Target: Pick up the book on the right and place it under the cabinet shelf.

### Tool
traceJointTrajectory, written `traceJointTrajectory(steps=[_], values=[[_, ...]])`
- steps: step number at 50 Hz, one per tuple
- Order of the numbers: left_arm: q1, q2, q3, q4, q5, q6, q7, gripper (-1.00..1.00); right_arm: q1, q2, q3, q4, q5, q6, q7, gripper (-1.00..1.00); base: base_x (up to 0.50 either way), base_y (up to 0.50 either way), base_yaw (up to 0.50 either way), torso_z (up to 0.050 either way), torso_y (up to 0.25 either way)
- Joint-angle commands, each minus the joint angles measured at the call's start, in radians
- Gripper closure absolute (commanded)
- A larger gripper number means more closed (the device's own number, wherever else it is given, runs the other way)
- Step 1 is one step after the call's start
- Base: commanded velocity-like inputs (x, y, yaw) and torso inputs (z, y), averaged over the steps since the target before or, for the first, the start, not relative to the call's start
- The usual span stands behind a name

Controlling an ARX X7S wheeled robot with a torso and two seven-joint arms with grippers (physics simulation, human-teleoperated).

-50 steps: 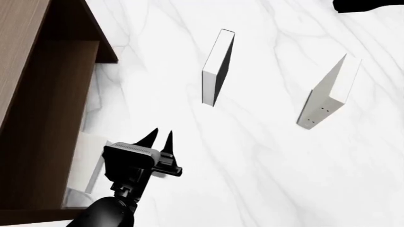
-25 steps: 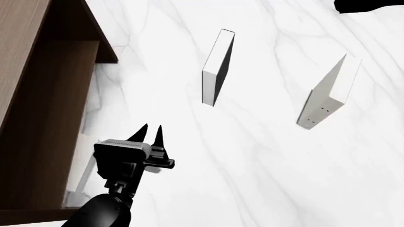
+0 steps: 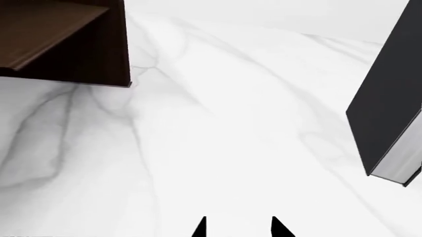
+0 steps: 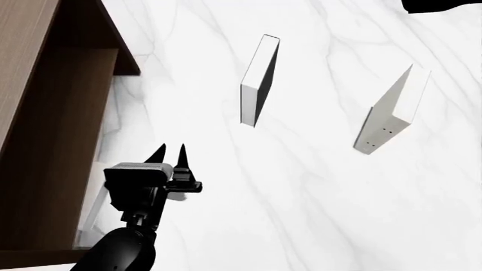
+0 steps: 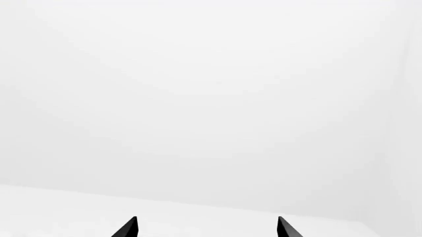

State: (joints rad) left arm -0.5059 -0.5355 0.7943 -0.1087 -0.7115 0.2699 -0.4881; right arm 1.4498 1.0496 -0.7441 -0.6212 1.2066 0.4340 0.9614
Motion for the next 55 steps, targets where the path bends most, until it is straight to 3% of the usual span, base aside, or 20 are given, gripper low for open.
traceJointTrajectory(steps=[1,42,55], values=[[0.006,-0.051,-0.096,-0.188,-0.198,-0.031,-0.116,-1.0,0.011,0.001,0.004,-0.004,0.007,0.007,0.001,-1.0,0.0,0.0,0.0,0.0,0.0],[0.026,-0.098,-0.138,-0.187,-0.214,-0.025,-0.148,-1.0,0.006,0.008,0.011,-0.021,0.016,0.012,0.005,-1.0,0.0,0.0,0.01,0.0,-0.002],[0.002,-0.09,-0.105,-0.16,-0.191,-0.031,-0.078,-1.0,-0.009,0.005,0.01,-0.015,0.006,0.002,-0.001,-1.0,0.0,0.01,0.01,0.0,0.0]])
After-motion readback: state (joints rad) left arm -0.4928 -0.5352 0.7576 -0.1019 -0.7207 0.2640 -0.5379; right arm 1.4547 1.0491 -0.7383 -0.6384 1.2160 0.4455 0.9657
